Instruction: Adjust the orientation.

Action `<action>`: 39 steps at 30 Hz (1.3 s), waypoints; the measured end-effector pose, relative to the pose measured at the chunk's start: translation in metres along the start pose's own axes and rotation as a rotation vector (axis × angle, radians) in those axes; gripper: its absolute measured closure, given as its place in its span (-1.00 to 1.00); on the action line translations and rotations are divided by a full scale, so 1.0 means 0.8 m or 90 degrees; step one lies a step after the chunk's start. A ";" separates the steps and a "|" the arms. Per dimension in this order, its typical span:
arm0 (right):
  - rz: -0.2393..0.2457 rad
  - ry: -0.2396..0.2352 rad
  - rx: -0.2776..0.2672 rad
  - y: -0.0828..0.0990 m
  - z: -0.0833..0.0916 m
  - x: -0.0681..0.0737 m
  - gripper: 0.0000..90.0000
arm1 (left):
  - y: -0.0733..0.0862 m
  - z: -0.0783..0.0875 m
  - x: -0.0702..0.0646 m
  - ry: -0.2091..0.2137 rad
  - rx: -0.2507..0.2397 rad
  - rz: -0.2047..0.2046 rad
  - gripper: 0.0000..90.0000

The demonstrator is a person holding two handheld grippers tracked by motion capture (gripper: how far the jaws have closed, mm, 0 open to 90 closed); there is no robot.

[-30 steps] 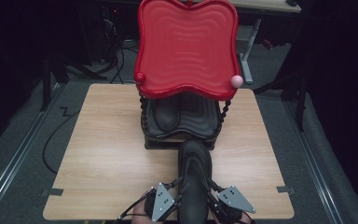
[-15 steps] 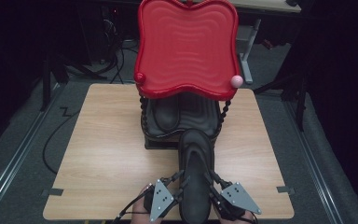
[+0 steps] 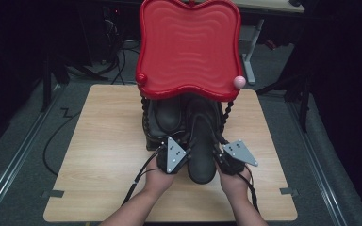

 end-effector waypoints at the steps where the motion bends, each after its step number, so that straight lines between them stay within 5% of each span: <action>1: 0.000 0.003 0.002 -0.001 -0.007 -0.003 0.70 | 0.003 -0.007 0.000 -0.003 0.008 0.003 0.57; 5: -0.004 -0.003 -0.009 -0.001 -0.022 -0.011 0.64 | 0.000 -0.011 -0.002 -0.024 0.011 -0.004 0.57; 12: -0.016 -0.017 -0.009 -0.002 0.009 -0.014 0.35 | -0.001 -0.013 -0.002 -0.033 0.015 0.008 0.58; 15: -0.029 -0.038 -0.014 0.007 0.040 -0.013 0.52 | -0.001 -0.013 -0.001 -0.034 0.016 0.012 0.57; 19: -0.022 -0.052 0.013 0.040 0.082 -0.002 0.99 | -0.001 -0.013 -0.001 -0.036 0.018 0.013 0.57; 24: 0.001 -0.067 0.063 0.081 0.109 0.016 0.99 | -0.002 -0.013 -0.002 -0.040 0.021 0.018 0.57; 30: 0.033 -0.087 0.097 0.107 0.108 0.039 0.99 | -0.001 -0.012 -0.002 -0.042 0.021 0.023 0.57; 39: 0.049 -0.088 0.121 0.115 0.095 0.044 0.99 | 0.001 -0.014 0.001 -0.044 0.024 0.030 0.58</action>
Point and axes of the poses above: each handheld gripper's, and its own axes: z roughly backward along the jaws, y roughly out of its underside, x roughly to its left, the point moved 2 cm from there along -z, roughly forward along the jaws, and after that the axes turned 15 degrees about -z, right-handed, at the moved point
